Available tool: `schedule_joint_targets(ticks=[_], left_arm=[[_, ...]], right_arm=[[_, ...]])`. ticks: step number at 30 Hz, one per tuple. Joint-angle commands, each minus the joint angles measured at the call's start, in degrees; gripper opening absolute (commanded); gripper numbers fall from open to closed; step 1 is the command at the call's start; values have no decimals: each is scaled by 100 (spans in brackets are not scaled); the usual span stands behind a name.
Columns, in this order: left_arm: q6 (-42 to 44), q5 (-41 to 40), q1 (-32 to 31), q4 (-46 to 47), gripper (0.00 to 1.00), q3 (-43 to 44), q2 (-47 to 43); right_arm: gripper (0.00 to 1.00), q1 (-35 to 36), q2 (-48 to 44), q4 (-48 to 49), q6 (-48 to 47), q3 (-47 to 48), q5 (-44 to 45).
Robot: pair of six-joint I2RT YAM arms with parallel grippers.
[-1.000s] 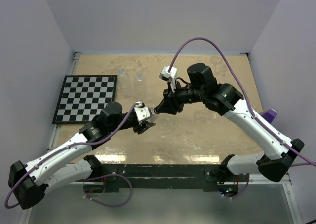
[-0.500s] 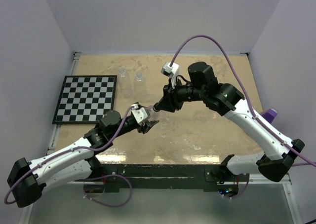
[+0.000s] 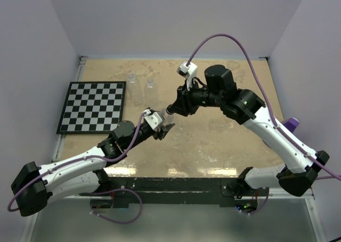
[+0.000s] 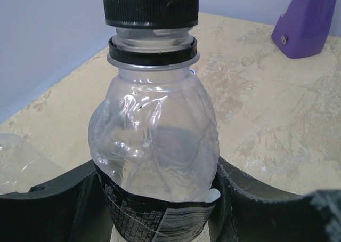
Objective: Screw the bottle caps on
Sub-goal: Screw the bottle cap onto the plastic bottle.
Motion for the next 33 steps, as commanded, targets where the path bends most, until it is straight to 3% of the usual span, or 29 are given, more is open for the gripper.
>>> schedule_joint_targets(ticks=[1, 14, 21, 25, 33], left_arm=[[-206, -142, -97, 1581, 0, 208, 32], [-531, 1412, 157, 711, 0, 533, -91], [-1427, 2792, 922, 1439, 0, 208, -276], [-1630, 3521, 1019, 1598, 0, 313, -136], [-964, 4226, 1089, 502, 0, 805, -12]], right_arm=[[4, 60, 118, -250, 30, 45, 199], [4, 60, 118, -478, -1049, -16, -513], [4, 69, 65, -514, -1324, -25, -742], [4, 69, 82, -566, -1561, -34, -917], [4, 69, 179, -751, -1623, 63, -856]])
